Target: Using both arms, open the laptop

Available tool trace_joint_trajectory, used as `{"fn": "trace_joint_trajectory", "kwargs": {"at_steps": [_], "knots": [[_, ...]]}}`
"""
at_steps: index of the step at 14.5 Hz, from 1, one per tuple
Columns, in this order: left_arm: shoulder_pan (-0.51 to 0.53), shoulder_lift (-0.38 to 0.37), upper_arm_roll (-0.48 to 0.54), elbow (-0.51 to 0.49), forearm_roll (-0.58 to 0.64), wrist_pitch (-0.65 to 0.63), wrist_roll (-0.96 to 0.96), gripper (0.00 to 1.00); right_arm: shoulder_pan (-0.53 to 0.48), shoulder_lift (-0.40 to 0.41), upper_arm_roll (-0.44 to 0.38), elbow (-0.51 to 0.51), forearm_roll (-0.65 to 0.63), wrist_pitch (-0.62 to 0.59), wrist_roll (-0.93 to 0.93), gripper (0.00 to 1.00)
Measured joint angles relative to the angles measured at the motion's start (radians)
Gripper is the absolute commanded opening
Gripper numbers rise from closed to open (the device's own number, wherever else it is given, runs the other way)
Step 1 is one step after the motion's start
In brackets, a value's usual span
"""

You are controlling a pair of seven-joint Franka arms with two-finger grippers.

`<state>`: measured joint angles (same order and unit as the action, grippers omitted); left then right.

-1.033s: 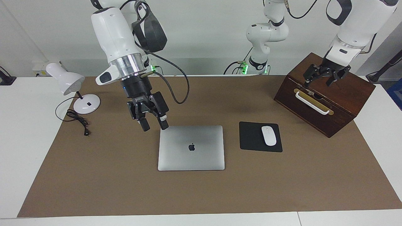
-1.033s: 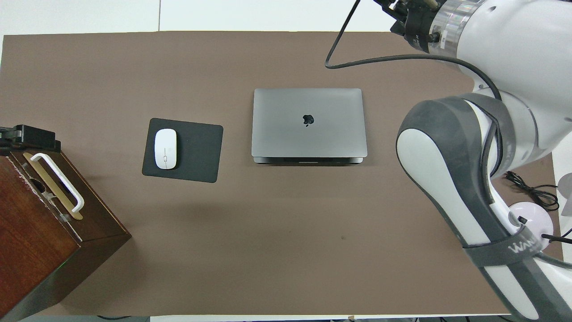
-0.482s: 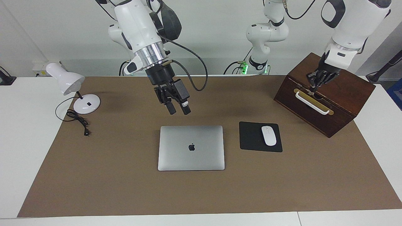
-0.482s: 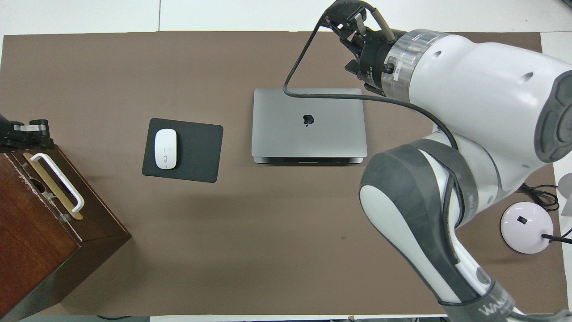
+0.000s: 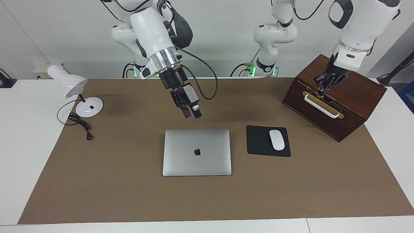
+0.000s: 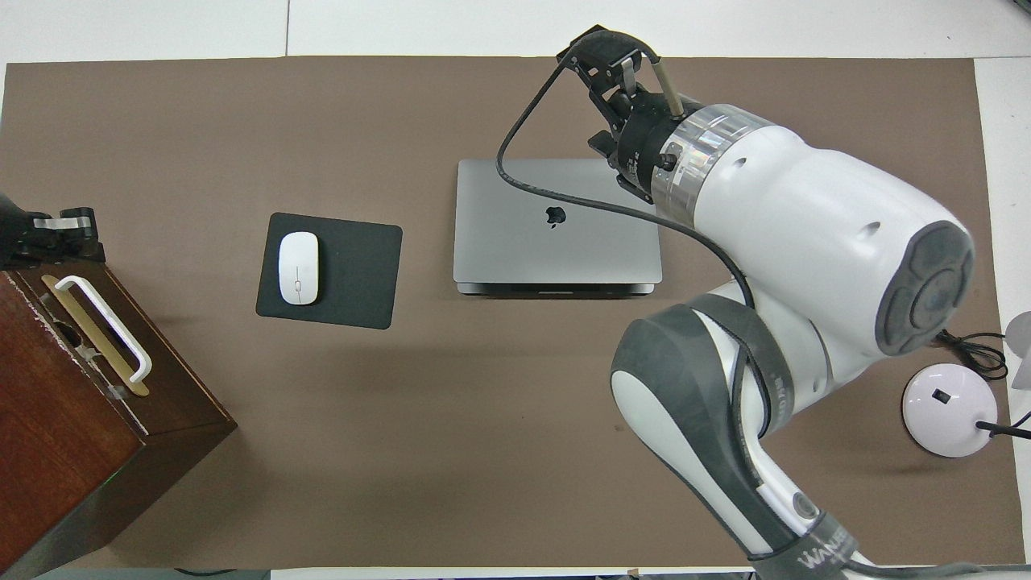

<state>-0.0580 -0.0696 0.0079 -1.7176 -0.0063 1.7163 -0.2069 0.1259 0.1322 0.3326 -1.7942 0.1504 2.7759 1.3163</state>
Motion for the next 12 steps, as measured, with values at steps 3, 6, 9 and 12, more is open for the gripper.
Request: {"fn": "trace_joint_trajectory", "kwargs": {"at_steps": [3, 6, 9, 12], "knots": [[-0.038, 0.0, -0.003, -0.052, 0.0, 0.077, 0.0, 0.0, 0.001, -0.025, 0.016, -0.046, 0.0, 0.023, 0.044, 1.0], [-0.074, 0.002, -0.006, -0.095, -0.001, 0.149, -0.001, 0.0, 0.007, -0.077, 0.024, -0.098, 0.0, 0.023, 0.106, 1.0], [-0.114, 0.025, -0.007, -0.145, -0.002, 0.263, -0.001, 0.0, 0.016, -0.133, 0.027, -0.172, 0.0, 0.023, 0.158, 1.0], [-0.156, 0.095, -0.009, -0.163, -0.013, 0.371, -0.004, 0.0, 0.02, -0.184, 0.029, -0.242, 0.0, 0.022, 0.196, 1.0]]}}
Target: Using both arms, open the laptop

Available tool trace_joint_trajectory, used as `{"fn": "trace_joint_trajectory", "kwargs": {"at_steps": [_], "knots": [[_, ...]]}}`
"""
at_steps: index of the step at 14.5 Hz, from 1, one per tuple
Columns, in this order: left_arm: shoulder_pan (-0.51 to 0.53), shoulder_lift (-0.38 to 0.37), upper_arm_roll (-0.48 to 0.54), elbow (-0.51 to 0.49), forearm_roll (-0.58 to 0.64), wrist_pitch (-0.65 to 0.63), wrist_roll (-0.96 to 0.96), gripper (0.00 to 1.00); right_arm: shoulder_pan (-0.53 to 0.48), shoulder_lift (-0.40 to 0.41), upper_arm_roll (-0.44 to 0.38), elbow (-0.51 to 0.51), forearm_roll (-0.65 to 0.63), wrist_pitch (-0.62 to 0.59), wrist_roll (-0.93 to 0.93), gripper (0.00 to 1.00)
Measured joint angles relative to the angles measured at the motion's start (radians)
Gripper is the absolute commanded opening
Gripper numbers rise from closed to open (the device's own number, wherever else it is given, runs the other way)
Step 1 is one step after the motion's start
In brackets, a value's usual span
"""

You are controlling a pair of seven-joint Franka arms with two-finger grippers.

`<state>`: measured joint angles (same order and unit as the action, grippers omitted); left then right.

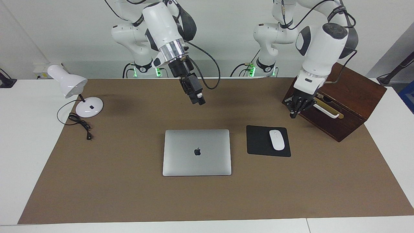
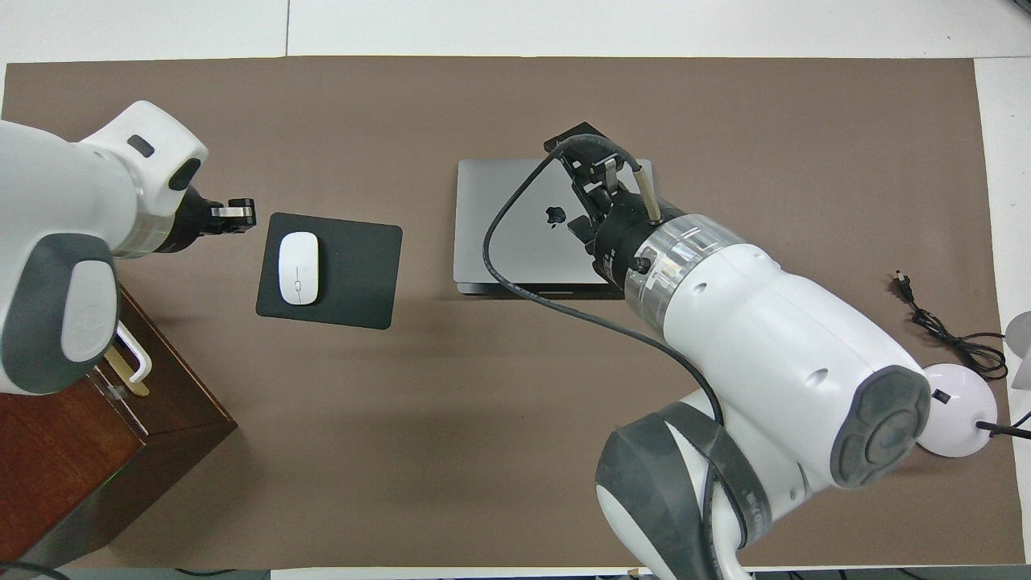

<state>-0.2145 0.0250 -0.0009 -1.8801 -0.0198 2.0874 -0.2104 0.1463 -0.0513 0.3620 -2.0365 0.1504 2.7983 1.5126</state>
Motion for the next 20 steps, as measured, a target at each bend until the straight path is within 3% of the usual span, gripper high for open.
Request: {"fn": "trace_joint_trajectory", "kwargs": {"at_steps": [3, 6, 10, 15, 20], "knots": [[-0.015, 0.04, 0.0, -0.026, -0.002, 0.118, 0.005, 0.0, 0.0, -0.037, 0.0, -0.063, 0.0, 0.0, 0.01, 1.0], [-0.046, 0.041, -0.001, -0.138, -0.002, 0.332, 0.049, 0.0, 0.0, -0.052, 0.0, -0.105, 0.0, 0.0, 0.013, 1.0], [-0.111, 0.038, -0.003, -0.264, -0.002, 0.524, 0.071, 0.0, 0.001, -0.052, 0.0, -0.132, 0.0, 0.0, 0.019, 1.0], [-0.194, 0.029, -0.004, -0.489, -0.002, 0.862, 0.072, 0.0, 0.001, -0.039, 0.0, -0.167, 0.0, 0.036, 0.022, 1.0], [-0.279, 0.026, -0.003, -0.602, -0.002, 1.048, 0.073, 0.0, 0.001, -0.004, 0.0, -0.186, 0.0, 0.086, 0.022, 1.0]]}}
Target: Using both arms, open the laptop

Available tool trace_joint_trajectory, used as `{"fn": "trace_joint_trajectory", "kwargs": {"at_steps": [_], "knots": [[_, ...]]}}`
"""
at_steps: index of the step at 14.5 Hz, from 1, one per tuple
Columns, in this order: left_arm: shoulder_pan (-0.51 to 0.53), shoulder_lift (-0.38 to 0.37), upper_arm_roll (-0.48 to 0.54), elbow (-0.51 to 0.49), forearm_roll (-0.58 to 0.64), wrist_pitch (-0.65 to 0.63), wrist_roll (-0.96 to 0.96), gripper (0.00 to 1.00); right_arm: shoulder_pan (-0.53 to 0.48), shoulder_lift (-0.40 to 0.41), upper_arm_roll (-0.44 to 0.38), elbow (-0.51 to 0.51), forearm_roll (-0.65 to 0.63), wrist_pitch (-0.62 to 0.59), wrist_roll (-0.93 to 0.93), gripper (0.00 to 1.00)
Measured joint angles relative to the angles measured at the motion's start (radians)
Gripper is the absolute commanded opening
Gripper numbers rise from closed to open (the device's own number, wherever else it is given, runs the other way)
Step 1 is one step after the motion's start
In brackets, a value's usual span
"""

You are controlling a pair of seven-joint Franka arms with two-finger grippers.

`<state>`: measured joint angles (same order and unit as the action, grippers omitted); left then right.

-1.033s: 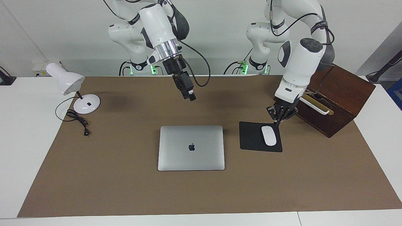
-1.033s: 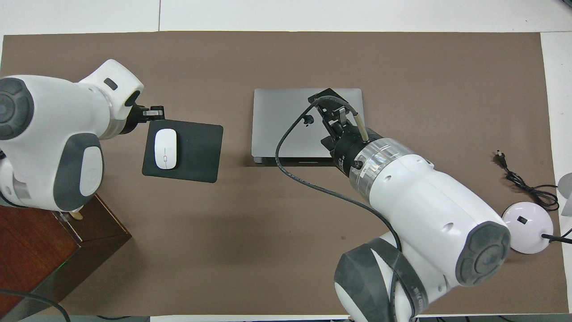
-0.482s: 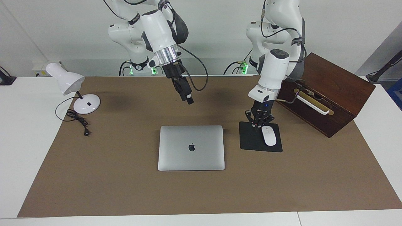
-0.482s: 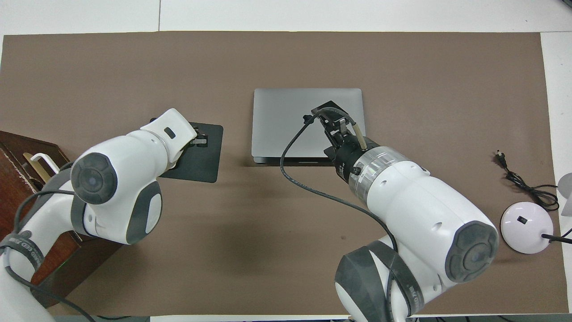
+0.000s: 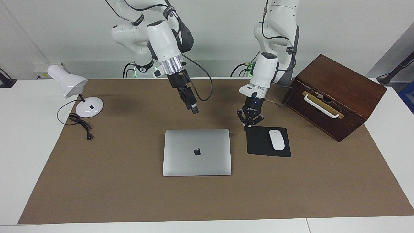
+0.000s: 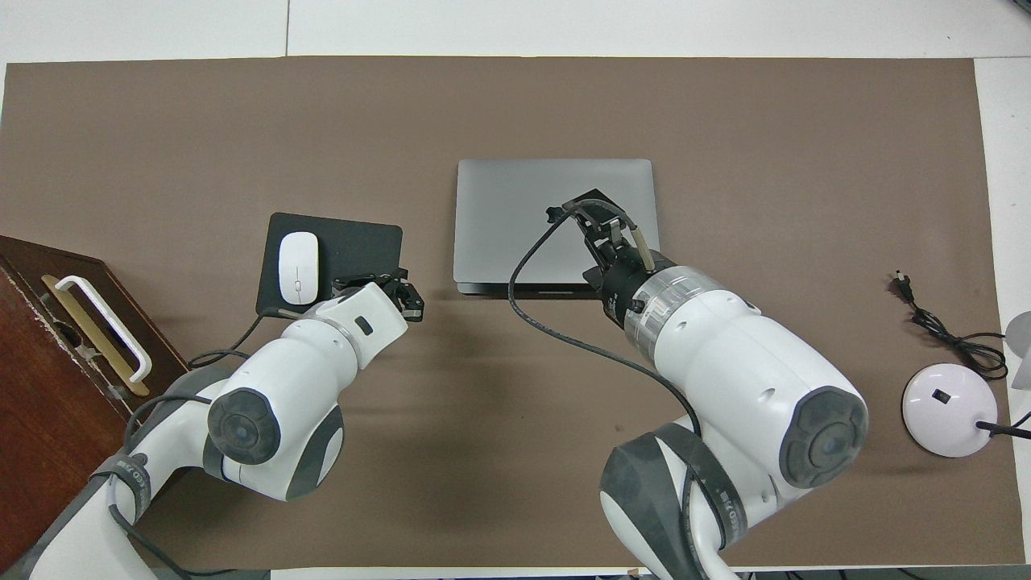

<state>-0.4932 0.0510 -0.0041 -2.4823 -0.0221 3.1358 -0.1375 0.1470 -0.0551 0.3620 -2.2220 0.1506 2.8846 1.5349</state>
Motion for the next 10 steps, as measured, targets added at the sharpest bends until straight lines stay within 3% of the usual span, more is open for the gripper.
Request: {"fn": "trace_joint_trajectory", "kwargs": {"at_steps": [7, 10], "knots": [[-0.078, 0.005, 0.001, -0.067, 0.0, 0.13, 0.004, 0.0, 0.0, 0.03, 0.0, -0.01, 0.0, 0.04, 0.0, 1.0], [-0.106, 0.045, 0.001, -0.077, 0.0, 0.207, 0.023, 0.0, 0.0, 0.051, 0.0, -0.025, 0.0, 0.1, 0.0, 1.0]]}}
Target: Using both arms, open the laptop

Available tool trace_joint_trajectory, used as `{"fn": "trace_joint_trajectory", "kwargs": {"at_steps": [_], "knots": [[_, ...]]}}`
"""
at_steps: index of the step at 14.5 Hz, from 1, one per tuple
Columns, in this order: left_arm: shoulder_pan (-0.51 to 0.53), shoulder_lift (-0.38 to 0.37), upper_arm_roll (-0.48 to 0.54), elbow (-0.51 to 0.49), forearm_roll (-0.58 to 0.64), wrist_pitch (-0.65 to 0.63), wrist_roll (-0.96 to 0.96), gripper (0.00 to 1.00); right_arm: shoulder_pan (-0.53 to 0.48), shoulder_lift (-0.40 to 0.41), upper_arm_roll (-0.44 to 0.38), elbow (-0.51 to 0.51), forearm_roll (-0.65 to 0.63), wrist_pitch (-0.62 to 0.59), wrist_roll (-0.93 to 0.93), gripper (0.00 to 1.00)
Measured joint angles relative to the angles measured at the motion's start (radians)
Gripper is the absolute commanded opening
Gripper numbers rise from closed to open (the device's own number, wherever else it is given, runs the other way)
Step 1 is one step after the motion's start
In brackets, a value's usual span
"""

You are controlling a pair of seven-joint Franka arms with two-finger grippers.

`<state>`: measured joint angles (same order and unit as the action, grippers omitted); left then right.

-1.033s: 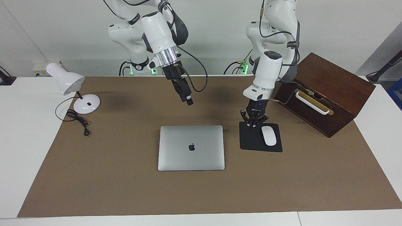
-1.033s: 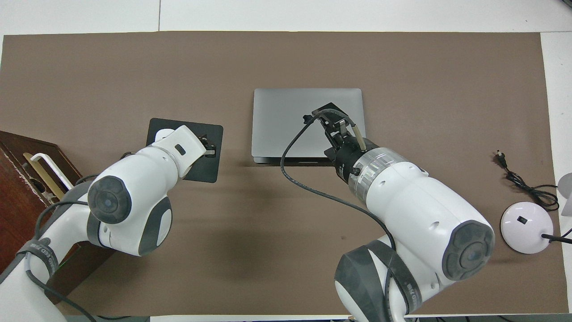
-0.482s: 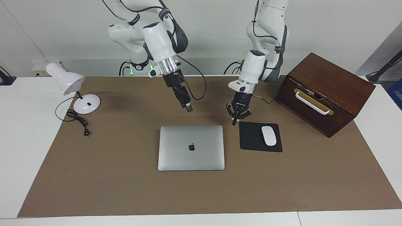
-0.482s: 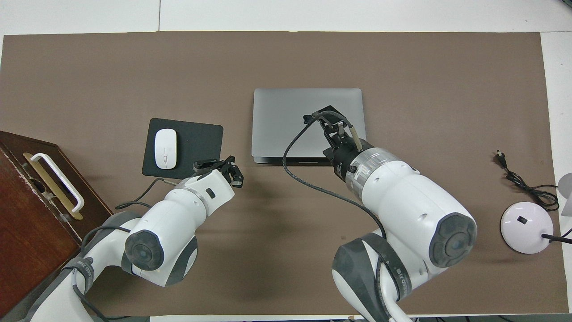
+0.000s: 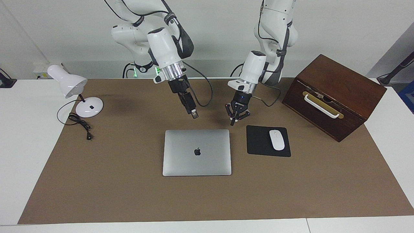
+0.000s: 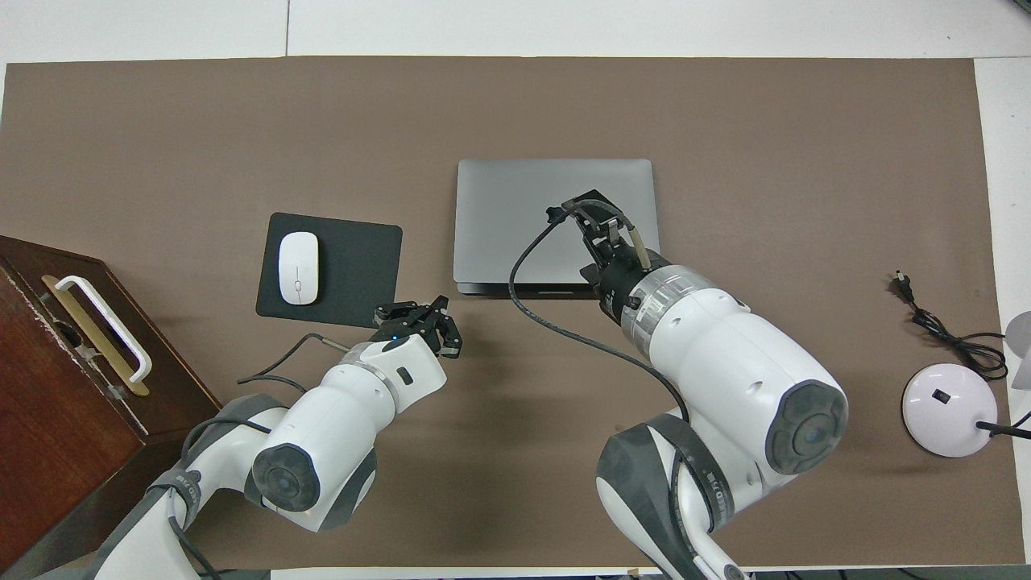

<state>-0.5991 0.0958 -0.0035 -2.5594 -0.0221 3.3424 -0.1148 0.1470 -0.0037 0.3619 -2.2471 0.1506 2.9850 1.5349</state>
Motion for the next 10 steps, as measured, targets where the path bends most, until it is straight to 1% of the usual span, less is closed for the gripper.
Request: {"fn": "trace_joint_trajectory", "kwargs": {"at_steps": [4, 10], "knots": [[-0.002, 0.09, 0.0, 0.0, 0.0, 0.127, 0.017, 0.0, 0.0, 0.036, 0.0, -0.009, 0.0, 0.05, 0.0, 1.0], [-0.003, 0.115, 0.001, 0.039, 0.0, 0.144, 0.019, 0.0, 0.0, 0.087, 0.0, -0.012, 0.0, 0.128, 0.0, 1.0]]}}
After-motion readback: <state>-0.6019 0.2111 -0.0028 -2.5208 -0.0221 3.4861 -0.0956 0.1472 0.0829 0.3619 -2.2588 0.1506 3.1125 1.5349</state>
